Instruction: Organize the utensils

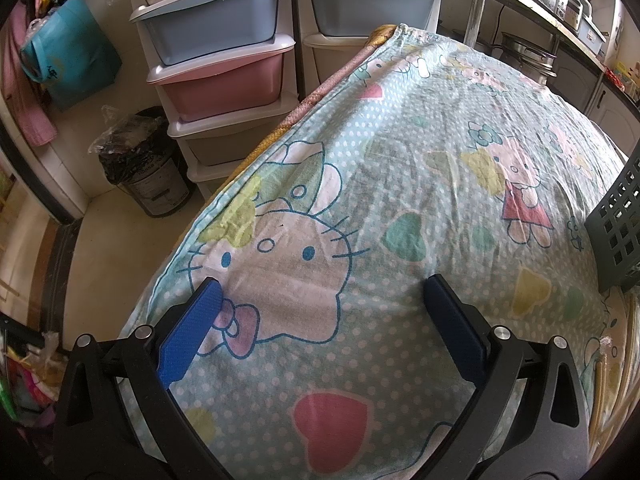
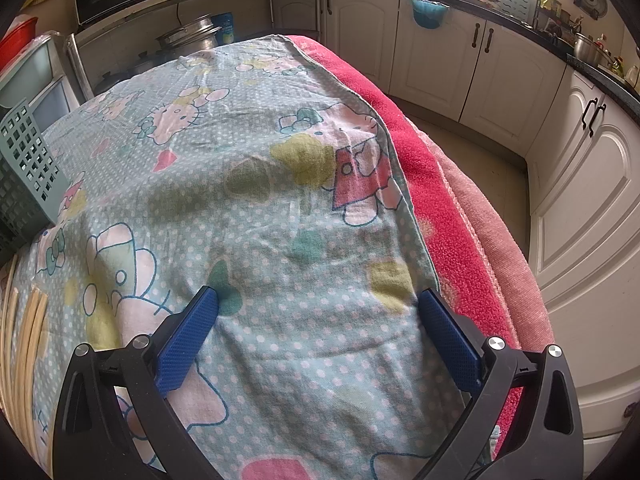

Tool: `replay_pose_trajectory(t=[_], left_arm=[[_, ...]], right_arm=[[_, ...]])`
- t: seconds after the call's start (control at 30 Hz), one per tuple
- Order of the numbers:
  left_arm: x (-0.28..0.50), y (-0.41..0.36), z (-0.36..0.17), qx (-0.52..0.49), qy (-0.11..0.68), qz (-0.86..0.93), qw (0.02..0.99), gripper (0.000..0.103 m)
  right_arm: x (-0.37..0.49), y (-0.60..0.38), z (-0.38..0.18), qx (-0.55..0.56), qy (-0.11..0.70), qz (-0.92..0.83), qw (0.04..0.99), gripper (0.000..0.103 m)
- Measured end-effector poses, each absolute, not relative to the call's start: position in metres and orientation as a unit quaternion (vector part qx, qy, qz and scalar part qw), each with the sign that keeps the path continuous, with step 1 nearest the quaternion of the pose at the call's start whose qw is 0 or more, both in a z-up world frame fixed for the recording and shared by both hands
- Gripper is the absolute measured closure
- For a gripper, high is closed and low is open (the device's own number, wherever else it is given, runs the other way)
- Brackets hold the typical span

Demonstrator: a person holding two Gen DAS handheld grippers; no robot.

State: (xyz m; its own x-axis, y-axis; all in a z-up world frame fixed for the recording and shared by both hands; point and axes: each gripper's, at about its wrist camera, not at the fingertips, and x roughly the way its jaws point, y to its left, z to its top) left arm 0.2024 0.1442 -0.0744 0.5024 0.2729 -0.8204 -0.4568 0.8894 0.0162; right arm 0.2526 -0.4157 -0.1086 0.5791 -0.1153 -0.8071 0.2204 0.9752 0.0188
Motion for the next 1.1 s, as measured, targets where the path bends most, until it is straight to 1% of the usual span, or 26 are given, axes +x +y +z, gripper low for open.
replay_pose_trajectory(t=[1.1], left_arm=[[0.2057, 0.1463, -0.0754, -0.103, 0.452, 0.214, 0.86, 0.01]], right_arm=[[0.2527, -0.4154, -0.1084, 0.059, 0.449, -0.095, 0.887, 0.005]])
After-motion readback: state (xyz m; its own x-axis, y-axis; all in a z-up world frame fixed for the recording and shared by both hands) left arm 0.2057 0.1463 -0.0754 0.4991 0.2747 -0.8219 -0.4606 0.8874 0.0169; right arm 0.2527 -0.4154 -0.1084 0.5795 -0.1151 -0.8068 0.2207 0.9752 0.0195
